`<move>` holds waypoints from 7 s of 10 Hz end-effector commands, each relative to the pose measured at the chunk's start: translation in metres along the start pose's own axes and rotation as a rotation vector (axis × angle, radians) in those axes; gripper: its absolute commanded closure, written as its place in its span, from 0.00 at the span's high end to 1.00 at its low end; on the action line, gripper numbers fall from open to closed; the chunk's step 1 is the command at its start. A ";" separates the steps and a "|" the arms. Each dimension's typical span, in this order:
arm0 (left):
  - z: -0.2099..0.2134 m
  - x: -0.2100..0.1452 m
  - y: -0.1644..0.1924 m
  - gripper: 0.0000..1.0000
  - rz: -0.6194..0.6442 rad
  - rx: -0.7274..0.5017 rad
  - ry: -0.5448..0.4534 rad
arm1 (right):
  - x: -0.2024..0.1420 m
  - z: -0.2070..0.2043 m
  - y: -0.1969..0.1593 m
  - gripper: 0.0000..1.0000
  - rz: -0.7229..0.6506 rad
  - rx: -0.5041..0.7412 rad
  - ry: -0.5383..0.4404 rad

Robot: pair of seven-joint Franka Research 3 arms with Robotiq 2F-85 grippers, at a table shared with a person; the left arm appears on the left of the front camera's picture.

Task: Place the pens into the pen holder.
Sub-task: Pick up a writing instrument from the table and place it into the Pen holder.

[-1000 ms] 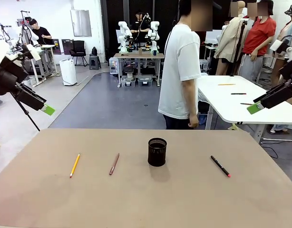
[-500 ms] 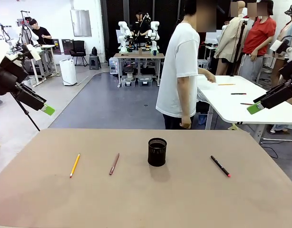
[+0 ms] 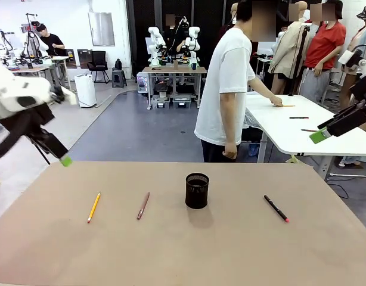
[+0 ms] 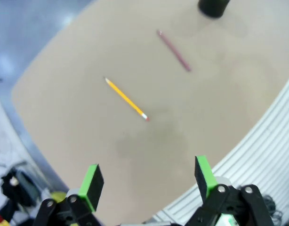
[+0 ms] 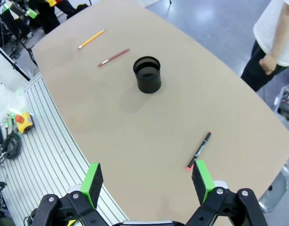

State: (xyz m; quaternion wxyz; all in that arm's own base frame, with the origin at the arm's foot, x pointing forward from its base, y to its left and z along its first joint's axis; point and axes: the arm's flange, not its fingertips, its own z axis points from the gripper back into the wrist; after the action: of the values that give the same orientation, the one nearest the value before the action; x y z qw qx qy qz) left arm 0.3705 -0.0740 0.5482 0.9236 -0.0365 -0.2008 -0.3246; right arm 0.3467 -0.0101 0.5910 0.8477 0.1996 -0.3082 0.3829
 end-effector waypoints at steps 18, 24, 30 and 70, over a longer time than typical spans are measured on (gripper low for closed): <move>-0.202 0.127 -0.058 1.00 0.387 0.073 0.145 | 0.001 0.000 -0.001 1.00 0.005 0.016 -0.019; -0.278 0.150 -0.080 1.00 0.421 0.055 0.216 | 0.001 0.000 -0.001 1.00 0.005 0.016 -0.019; -0.280 0.143 -0.079 1.00 0.403 0.016 0.205 | 0.001 0.000 -0.001 1.00 0.005 0.016 -0.019; -0.294 0.157 -0.062 0.00 0.390 -0.217 0.321 | 0.001 0.000 -0.001 1.00 0.005 0.016 -0.019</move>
State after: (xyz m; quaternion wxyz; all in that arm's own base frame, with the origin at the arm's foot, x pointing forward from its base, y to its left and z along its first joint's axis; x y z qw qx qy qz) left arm 0.5622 -0.2975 0.3236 0.9890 -0.0635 -0.0169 -0.1327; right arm 0.3465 -0.0103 0.5908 0.8484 0.1991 -0.3071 0.3824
